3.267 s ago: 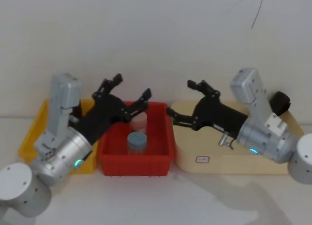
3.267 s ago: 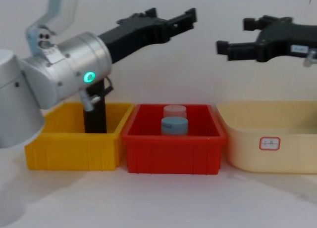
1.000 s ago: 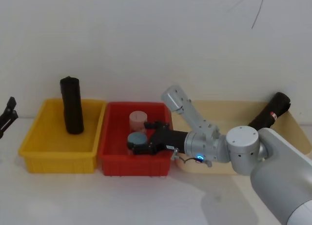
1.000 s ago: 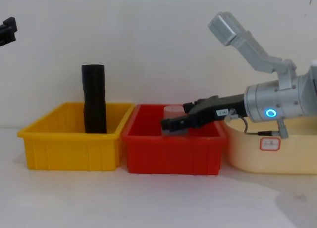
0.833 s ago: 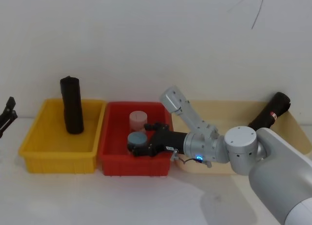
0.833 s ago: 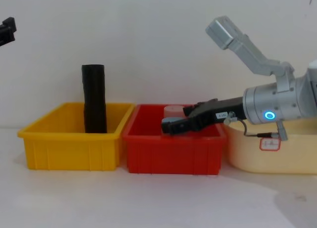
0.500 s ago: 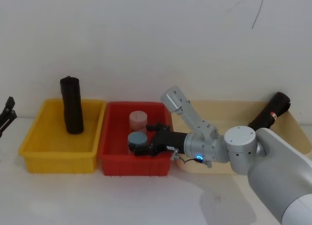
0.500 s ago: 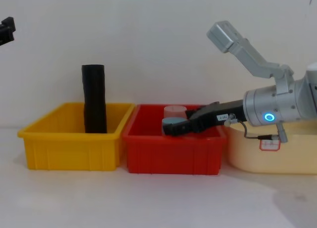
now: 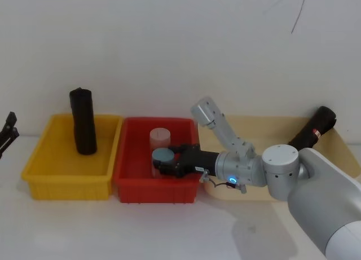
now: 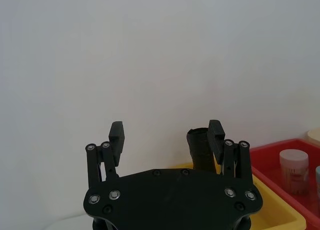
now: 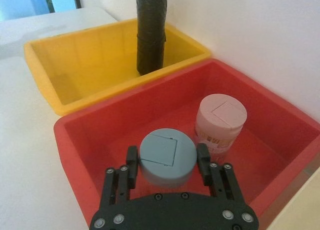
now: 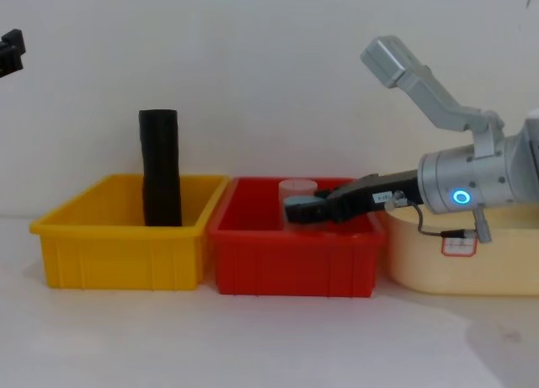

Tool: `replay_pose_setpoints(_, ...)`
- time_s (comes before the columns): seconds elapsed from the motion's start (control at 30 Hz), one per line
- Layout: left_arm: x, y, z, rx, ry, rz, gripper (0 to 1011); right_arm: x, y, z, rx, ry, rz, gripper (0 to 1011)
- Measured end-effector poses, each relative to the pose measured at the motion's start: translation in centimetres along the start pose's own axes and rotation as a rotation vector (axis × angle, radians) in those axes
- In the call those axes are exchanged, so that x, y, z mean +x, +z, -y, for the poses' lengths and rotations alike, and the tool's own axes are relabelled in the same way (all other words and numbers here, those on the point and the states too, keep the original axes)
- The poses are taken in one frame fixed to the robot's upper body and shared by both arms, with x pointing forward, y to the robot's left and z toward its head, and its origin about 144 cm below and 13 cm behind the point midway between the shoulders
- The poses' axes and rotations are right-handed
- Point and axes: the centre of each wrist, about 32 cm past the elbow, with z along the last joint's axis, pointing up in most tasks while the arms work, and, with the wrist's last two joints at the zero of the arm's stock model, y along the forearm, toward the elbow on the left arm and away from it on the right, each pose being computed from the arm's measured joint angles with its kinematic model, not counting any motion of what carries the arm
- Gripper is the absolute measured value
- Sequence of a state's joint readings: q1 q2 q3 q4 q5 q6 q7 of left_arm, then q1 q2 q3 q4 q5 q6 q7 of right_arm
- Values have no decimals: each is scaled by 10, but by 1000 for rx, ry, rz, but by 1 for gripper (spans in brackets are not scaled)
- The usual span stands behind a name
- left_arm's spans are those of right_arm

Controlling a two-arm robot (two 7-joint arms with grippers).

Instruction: Pick up the garbage bag with the one hand and transfer it to the other hand.

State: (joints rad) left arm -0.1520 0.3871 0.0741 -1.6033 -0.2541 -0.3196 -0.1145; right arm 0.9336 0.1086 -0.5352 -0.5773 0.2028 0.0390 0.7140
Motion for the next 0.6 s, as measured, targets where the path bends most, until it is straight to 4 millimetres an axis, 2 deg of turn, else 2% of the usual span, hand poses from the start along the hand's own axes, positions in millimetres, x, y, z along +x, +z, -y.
replay_pose_setpoints(0.07, 0, 0, 0, 0, 0, 0, 1000, 0, 0, 0, 0, 1, -3, 664)
replay_pose_setpoints(0.33, 0, 0, 0, 0, 0, 0, 1000, 2, 3, 5, 17, 0, -4, 664)
replay_pose_setpoints(0.6, 0, 0, 0, 0, 0, 0, 1000, 6, 13, 23, 78, -24, 10, 664)
